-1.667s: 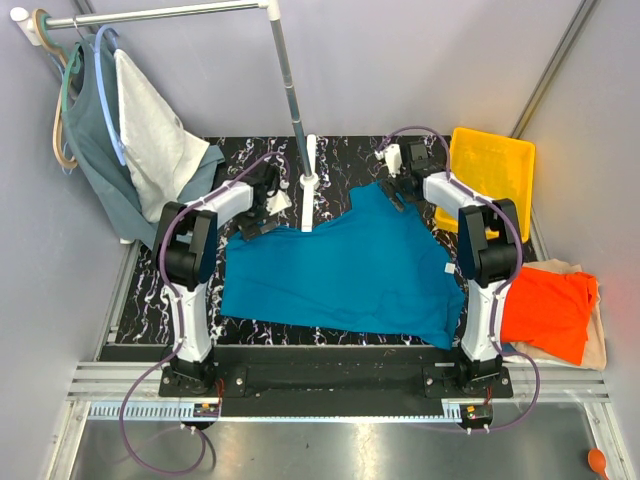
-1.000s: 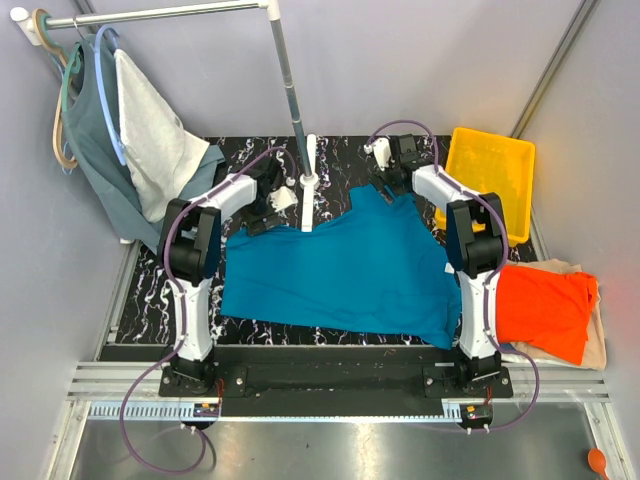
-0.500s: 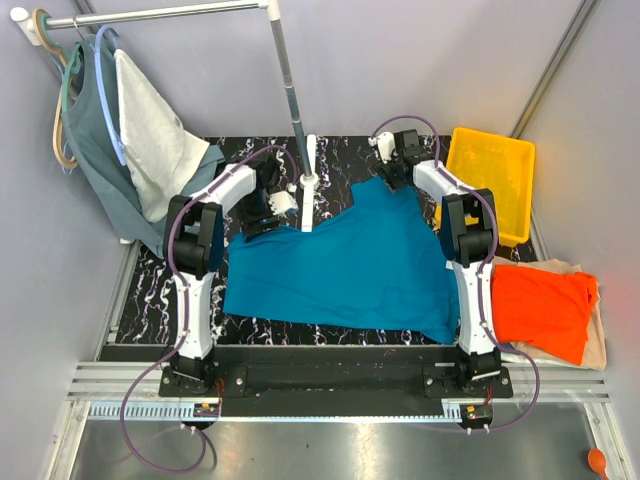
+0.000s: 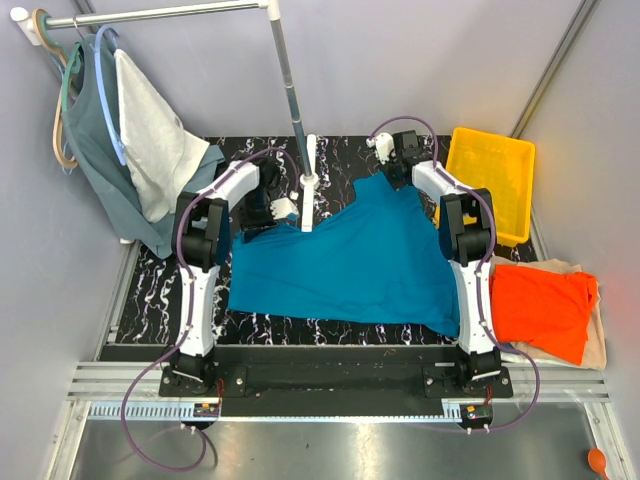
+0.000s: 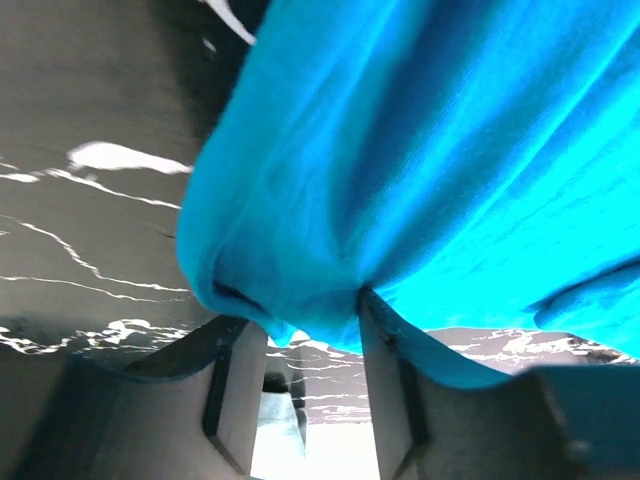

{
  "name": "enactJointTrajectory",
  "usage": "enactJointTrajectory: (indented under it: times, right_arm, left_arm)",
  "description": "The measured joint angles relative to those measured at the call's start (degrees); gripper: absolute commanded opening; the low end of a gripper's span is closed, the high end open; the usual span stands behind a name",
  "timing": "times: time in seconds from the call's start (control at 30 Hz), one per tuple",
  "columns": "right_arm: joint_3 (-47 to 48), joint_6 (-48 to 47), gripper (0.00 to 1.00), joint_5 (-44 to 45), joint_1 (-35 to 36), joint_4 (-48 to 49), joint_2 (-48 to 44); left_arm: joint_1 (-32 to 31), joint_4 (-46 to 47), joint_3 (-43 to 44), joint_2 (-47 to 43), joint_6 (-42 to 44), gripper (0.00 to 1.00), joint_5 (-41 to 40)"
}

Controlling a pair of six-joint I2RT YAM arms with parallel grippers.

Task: Fold and stack the t-shirts
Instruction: Flatten the tshirt out

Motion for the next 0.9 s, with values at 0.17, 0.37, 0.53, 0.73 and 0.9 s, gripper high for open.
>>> enactJointTrajectory:
  times: [0.17, 0.37, 0.53, 0.73, 0.9]
  right_arm:
    - [-1.95, -0.04, 0.0, 0.02, 0.0, 1.79, -0.9]
    - [-5.57, 0.0, 0.0, 0.02, -0.02, 2.54, -3.17]
    - [-10.34, 0.42, 0.0, -0.02, -0.02, 2.32, -6.43]
    - [-14.69, 0.66, 0.0, 0.0, -0.02, 1.7, -9.51]
    - [-16.0, 1.14, 0.0, 0.0, -0.02, 0.66, -10.64]
  left_arm:
    - [0.0, -0.74, 2.86, 1.36, 0.0, 0.41, 0.35]
    - [0.02, -0.83, 2.6, 1.16, 0.0, 0.4, 0.87]
    - [0.0, -0.46, -2.05, -2.01, -0.24, 0.34, 1.57]
    - [0.0, 0.33, -5.88, -7.67, -0.83, 0.2, 1.77]
    - [0.0, 1.81, -5.77, -10.14, -1.38, 0.09, 1.84]
